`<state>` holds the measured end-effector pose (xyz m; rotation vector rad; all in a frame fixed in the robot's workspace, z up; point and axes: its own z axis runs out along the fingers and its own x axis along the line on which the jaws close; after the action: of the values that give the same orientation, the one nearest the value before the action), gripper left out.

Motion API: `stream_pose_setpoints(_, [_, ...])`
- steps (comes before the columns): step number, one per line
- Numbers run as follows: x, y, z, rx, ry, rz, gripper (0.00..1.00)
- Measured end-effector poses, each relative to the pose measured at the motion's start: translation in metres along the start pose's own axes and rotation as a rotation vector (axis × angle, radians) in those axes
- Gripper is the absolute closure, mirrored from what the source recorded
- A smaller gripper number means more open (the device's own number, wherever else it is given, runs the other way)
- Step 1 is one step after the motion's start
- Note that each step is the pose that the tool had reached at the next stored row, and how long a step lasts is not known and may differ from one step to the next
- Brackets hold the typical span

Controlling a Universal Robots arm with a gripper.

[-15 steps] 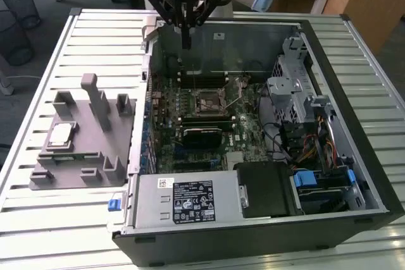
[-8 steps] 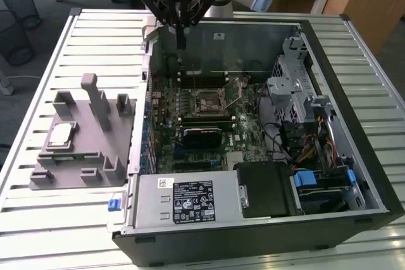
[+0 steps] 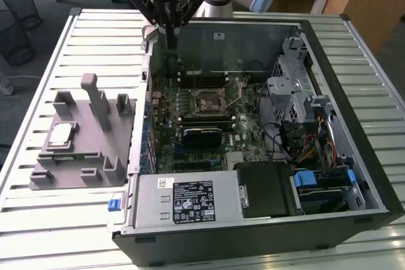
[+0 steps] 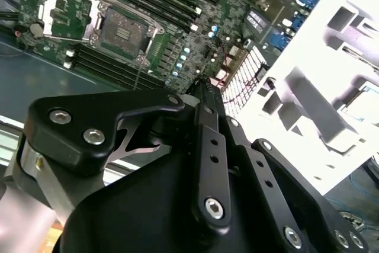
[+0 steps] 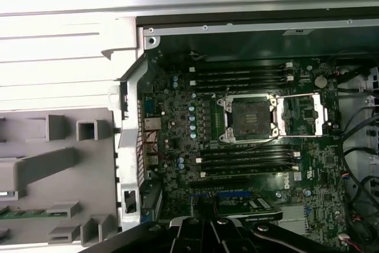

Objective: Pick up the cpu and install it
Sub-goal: 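Reach for the cpu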

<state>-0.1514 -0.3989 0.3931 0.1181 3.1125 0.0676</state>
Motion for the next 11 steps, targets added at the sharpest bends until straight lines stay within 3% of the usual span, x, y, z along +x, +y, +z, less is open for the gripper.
stream_pose_setpoints(11, [0.0146,-0.0012,0.0007,0.0,0.0001,0.0,0.89])
